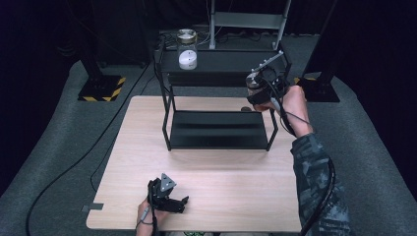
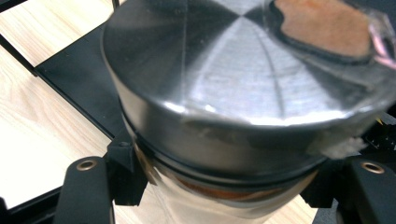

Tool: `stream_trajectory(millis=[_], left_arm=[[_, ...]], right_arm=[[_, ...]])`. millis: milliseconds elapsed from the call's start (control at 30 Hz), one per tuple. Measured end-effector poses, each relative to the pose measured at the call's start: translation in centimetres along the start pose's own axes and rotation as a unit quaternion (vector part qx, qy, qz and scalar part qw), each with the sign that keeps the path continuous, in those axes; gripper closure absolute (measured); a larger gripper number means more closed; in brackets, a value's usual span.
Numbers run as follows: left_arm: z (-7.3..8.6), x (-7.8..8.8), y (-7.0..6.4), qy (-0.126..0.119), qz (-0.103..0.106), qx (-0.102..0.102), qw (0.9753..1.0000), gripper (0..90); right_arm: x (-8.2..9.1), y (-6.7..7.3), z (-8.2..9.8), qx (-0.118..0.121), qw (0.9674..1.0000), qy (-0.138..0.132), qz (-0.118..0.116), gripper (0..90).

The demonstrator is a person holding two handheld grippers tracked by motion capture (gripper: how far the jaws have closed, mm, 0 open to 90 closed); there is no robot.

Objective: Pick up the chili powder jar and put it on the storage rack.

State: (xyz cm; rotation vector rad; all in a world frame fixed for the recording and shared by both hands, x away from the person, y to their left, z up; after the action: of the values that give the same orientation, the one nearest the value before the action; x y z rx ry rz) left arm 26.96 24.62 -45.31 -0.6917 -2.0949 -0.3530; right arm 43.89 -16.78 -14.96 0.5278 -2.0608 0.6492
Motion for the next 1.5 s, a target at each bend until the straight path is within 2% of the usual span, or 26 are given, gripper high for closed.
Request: stream_trajectory(millis=[700, 1200, 1500], left_arm=[[0.0, 0.0, 0.0, 0.001, 0.000, 0.000, 1.0000, 0.0], [0.0, 0.0, 0.0, 0.001, 0.000, 0.000, 1.0000, 0.0], [0.0, 0.0, 0.0, 0.001, 0.000, 0.000, 1.0000, 0.0]], right_arm=[[1.7, -0.7, -1.3, -0.004, 1.0000, -0.006, 0.004, 31.3], [3.4, -1.1, -1.9, -0.011, 0.9996, -0.019, 0.016, 31.3], [3.7, -1.3, -2.4, -0.017, 0.9993, -0.026, 0.020, 31.2]])
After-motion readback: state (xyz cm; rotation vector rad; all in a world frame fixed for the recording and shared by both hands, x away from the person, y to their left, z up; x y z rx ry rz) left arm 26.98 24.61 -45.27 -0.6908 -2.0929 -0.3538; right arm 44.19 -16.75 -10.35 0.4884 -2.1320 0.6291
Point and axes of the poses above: each handheld gripper's, and its own axes: x roughly backward along the jaws, z roughly out of its underside, y roughly to its left, the point moved 2 cm from there along -x, roughly forward along the jaws, and after that the axes turned 11 degrees about y, right-handed, at the moved point
